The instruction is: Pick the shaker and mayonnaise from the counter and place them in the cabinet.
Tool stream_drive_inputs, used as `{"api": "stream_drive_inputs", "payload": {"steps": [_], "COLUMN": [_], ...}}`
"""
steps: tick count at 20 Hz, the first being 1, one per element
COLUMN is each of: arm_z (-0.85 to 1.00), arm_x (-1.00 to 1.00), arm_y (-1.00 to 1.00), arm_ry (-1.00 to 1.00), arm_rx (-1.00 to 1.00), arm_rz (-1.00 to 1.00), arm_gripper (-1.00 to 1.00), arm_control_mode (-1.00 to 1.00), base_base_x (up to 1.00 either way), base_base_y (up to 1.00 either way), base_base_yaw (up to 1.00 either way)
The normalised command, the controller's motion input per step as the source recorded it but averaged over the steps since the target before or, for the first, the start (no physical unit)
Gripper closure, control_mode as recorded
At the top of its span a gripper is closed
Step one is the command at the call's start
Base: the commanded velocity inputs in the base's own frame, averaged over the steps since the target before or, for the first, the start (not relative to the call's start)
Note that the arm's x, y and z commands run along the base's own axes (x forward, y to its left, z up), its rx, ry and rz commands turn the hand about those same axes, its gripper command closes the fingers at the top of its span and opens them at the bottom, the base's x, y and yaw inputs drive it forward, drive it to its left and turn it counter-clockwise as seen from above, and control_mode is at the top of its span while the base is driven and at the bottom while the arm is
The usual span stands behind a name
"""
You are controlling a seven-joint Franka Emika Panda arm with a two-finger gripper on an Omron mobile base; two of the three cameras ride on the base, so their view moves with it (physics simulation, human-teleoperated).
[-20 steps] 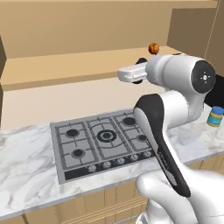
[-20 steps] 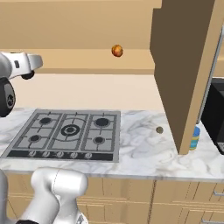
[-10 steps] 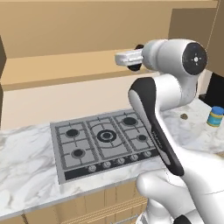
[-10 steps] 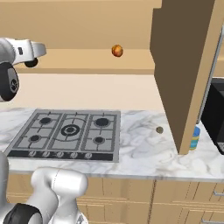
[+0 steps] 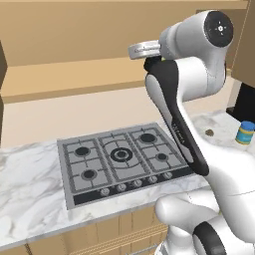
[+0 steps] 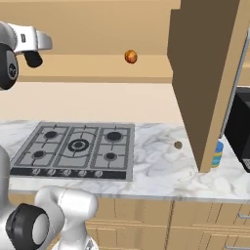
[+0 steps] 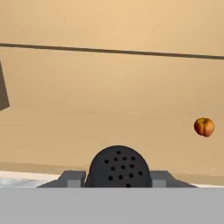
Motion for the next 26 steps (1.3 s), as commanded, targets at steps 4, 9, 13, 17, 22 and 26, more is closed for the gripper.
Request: {"api": "stream_drive_inputs", "payload": {"steps": [4,9,13,17,22,26], "arm_z": [-0.13,-0.13,-0.08,-0.12,-0.17,-0.03], "arm_x": [0.00,0.02,0.11,0.18,0.27,0.39], "arm_y": [0.00,0.00,0.00,0.00,0.00,0.00], "arm_ry": [0.06,0.05,0.01,0.00,0.00,0.00], "arm_rx": [-0.01,-0.01,0.00,0.00,0.00,0.00], "arm_rz": [0.00,0.00,0.00,0.00,0.00,0.01], "arm_gripper": [1.00,1.00,1.00,1.00,1.00,1.00], "arm_control_mode": [-1.00,-1.00,-1.00,-1.00,-1.00,-1.00], "base_base_x": [0.00,0.00,0.00,0.00,0.00,0.00], "base_base_y": [0.00,0.00,0.00,0.00,0.00,0.00], "base_base_yaw": [0.00,0.00,0.00,0.00,0.00,0.00]}}
